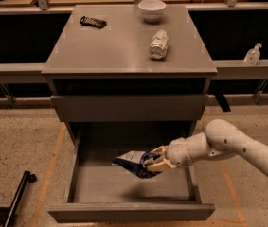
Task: Place blue chip bag into middle drawer
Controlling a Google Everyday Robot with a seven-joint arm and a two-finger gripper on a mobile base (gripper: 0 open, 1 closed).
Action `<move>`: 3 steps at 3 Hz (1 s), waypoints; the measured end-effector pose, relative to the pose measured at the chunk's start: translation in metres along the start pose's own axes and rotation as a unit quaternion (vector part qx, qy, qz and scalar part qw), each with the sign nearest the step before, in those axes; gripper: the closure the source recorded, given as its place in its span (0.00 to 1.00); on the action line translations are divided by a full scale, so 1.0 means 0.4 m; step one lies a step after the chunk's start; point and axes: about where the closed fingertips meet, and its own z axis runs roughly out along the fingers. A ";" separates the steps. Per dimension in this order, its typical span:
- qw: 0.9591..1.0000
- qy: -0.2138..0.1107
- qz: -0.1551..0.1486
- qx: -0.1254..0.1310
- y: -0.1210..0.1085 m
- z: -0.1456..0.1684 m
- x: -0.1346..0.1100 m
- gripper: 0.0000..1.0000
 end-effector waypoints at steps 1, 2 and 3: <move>1.000 -0.007 0.009 0.017 -0.017 0.014 0.057 1.00; 0.999 -0.018 0.030 0.039 -0.041 0.033 0.134 1.00; 0.997 -0.033 0.053 0.050 -0.061 0.050 0.201 1.00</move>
Offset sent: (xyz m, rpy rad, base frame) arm 0.0127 -0.0315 -0.0951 0.0323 0.0278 -0.1911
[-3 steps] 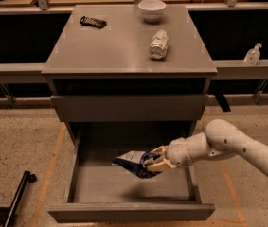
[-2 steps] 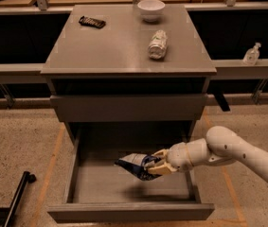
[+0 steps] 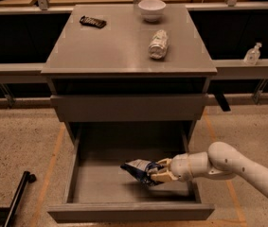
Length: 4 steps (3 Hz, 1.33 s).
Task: Place blue chip bag into middle drawer
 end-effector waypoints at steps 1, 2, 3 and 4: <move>1.000 -0.010 0.023 0.005 -0.022 0.015 0.061 1.00; 0.999 -0.013 0.040 0.005 -0.047 0.031 0.105 1.00; 0.999 -0.013 0.041 0.003 -0.048 0.038 0.109 0.85; 0.999 -0.014 0.041 0.001 -0.046 0.043 0.109 0.62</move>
Offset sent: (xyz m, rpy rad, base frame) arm 0.0156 -0.0197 -0.0708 0.0323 0.0923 -0.0768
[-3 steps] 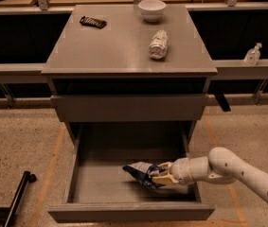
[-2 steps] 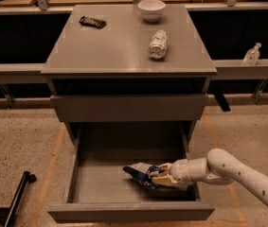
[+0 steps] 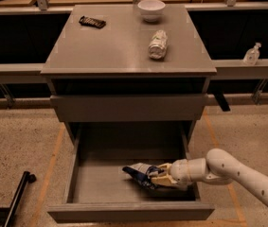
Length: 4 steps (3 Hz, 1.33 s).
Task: Place blue chip bag into middle drawer
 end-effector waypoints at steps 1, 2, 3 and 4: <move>1.000 0.000 0.000 -0.002 0.002 0.006 -0.001 0.38; 1.000 0.000 0.000 -0.004 0.005 0.011 -0.001 0.15; 1.000 -0.001 0.000 -0.007 0.007 0.016 -0.002 0.00; 1.000 -0.001 0.000 -0.007 0.007 0.016 -0.002 0.00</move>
Offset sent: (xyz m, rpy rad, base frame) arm -0.0005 0.0020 -0.0004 0.0017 0.0014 0.0033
